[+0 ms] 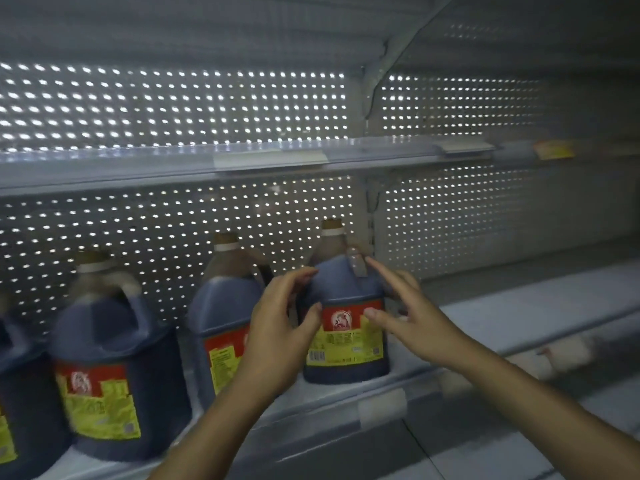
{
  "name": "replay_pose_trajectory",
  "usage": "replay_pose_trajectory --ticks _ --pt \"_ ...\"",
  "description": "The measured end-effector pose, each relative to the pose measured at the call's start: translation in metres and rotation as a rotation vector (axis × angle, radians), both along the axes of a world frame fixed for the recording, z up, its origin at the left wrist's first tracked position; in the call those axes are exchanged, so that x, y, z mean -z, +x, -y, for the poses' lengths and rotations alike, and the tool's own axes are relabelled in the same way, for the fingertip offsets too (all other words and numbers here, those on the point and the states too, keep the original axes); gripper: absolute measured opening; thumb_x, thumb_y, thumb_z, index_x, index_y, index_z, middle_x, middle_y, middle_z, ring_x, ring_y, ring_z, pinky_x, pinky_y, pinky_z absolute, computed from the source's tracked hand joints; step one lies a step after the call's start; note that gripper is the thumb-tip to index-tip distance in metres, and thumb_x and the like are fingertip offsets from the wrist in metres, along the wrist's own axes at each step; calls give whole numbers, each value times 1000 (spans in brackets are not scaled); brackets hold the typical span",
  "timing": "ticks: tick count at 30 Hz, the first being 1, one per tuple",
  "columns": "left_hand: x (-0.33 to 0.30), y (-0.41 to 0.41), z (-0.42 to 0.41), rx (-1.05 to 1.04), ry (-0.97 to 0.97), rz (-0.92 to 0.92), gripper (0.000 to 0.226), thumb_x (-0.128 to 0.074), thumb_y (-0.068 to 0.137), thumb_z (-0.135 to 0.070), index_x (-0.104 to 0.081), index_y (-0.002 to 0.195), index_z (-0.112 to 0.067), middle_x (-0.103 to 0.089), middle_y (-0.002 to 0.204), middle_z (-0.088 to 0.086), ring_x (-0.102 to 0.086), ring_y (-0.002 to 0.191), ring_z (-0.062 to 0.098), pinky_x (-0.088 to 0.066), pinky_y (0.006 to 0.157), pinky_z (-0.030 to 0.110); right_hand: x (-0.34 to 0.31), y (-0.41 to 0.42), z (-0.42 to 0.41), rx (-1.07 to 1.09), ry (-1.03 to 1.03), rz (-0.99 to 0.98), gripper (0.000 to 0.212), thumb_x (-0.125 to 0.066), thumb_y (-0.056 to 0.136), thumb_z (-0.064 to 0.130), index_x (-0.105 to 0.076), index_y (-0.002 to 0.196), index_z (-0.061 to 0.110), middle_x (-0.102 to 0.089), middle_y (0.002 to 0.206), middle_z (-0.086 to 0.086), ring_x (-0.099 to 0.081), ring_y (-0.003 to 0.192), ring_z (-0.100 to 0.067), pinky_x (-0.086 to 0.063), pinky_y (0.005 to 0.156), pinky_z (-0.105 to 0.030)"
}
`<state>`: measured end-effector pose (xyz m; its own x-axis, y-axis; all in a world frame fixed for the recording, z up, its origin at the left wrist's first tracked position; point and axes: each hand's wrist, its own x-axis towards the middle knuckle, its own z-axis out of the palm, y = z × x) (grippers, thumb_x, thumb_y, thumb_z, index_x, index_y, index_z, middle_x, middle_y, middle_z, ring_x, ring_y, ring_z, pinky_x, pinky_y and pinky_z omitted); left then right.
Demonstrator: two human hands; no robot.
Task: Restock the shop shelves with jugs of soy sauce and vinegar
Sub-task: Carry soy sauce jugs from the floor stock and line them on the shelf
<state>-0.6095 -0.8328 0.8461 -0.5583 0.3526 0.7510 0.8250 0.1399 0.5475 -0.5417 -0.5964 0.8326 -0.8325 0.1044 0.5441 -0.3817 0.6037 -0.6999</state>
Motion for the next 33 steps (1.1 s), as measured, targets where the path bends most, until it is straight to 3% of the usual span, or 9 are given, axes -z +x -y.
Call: replay_pose_trajectory --ticks 3,8,12,15,20,25,30,33 --pt "6 18 -22 16 -28 -175 36 -66 93 -18 -62 126 -31 -59 122 -17 -57 119 8 -47 97 26 12 46 -19 151 99 -23 57 -67 97 37 -42 146 52 -39 142 27 -45 129 13 -35 98 -2" --pt "23 76 -106 237 -172 -205 40 -61 90 -23 -61 129 -31 -59 127 -13 -55 122 12 -46 102 41 29 151 -64 407 234 34 37 -65 100 35 -57 136 41 -50 131 20 -53 121 2 -42 95 -10" --pt "41 144 -190 353 -363 -281 40 -51 91 -35 -58 130 -35 -60 130 -11 -56 122 17 -46 101 48 43 258 -110 644 426 102 35 -60 102 38 -58 137 34 -52 128 21 -54 119 -5 -46 99 -28" --pt "55 215 -256 441 -499 -383 46 -43 91 -43 -58 133 -30 -61 133 -3 -57 121 24 -47 98 50 61 349 -144 817 566 226 38 -54 103 44 -55 138 31 -60 123 8 -60 109 -17 -52 90 -40" --pt "89 362 -360 596 -628 -518 41 -54 94 -33 -58 134 -28 -66 126 3 -62 115 31 -50 91 44 100 512 -192 1041 694 462 32 -53 100 37 -54 132 31 -68 117 2 -66 102 -23 -55 81 -42" --pt "137 502 -439 744 -719 -650 39 -54 94 -33 -55 132 -26 -69 121 5 -66 108 31 -55 83 41 151 660 -216 1197 634 693 35 -51 102 35 -55 135 25 -67 128 -5 -65 112 -29 -53 84 -41" --pt "204 611 -494 851 -885 -815 39 -51 94 -34 -54 132 -23 -67 127 9 -64 113 35 -52 92 46 219 771 -226 1317 471 853 29 -51 103 36 -57 127 23 -67 113 -4 -67 101 -30 -54 77 -42" --pt "252 661 -523 948 -981 -889 40 -53 94 -32 -51 133 -23 -66 122 10 -64 110 36 -51 85 45 267 818 -227 1380 312 909 33 -52 104 35 -55 135 24 -66 119 -4 -65 107 -29 -53 81 -41"
